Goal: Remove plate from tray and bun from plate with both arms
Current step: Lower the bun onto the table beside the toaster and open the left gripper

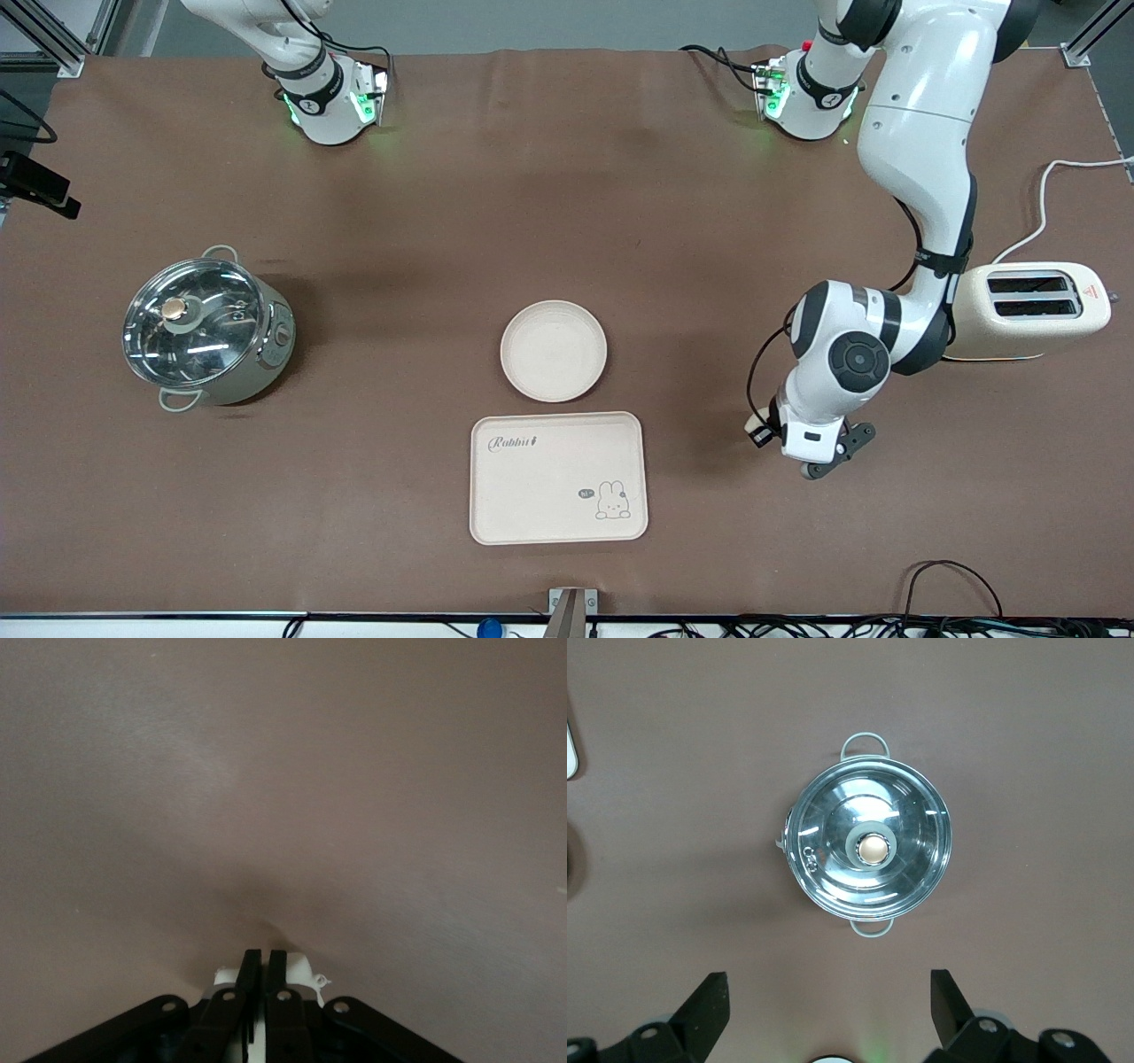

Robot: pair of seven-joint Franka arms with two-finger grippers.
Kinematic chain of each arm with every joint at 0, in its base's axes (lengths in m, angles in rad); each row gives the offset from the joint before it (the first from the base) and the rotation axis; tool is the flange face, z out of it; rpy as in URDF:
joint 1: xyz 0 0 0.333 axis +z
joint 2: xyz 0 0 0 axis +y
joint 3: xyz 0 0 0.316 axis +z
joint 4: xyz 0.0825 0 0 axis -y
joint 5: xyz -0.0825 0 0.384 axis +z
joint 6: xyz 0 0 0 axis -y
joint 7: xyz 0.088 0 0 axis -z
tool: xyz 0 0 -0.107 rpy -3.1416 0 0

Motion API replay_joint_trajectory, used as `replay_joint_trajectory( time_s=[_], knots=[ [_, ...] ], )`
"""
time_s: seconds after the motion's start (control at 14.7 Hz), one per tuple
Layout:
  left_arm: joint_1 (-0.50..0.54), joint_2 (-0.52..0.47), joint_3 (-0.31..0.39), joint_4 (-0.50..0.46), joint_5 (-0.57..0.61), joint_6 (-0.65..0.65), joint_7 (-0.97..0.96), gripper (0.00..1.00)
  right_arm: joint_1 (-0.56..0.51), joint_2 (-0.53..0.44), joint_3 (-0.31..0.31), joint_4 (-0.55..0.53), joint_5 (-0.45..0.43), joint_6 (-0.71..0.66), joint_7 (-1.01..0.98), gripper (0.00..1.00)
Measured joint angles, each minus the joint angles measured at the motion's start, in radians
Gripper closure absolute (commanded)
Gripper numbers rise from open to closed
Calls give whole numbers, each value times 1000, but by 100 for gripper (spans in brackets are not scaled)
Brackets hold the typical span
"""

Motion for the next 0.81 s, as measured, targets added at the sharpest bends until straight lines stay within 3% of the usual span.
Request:
replay_joint_trajectory(
  time_s=[0.14,0.2,0.27,0.81],
  knots=[
    [9,12,-1,-15,0,20,4,54,-2,3,0,0,0,0,0,0],
    [9,12,-1,-16,0,21,4,22,-4,7,0,0,0,0,0,0],
    [8,11,-1,-16,0,21,4,0,-7,11,0,0,0,0,0,0],
    [8,-50,-3,-17,0,-6,5,0,-18,23,-2,11,-1,0,0,0]
  ],
)
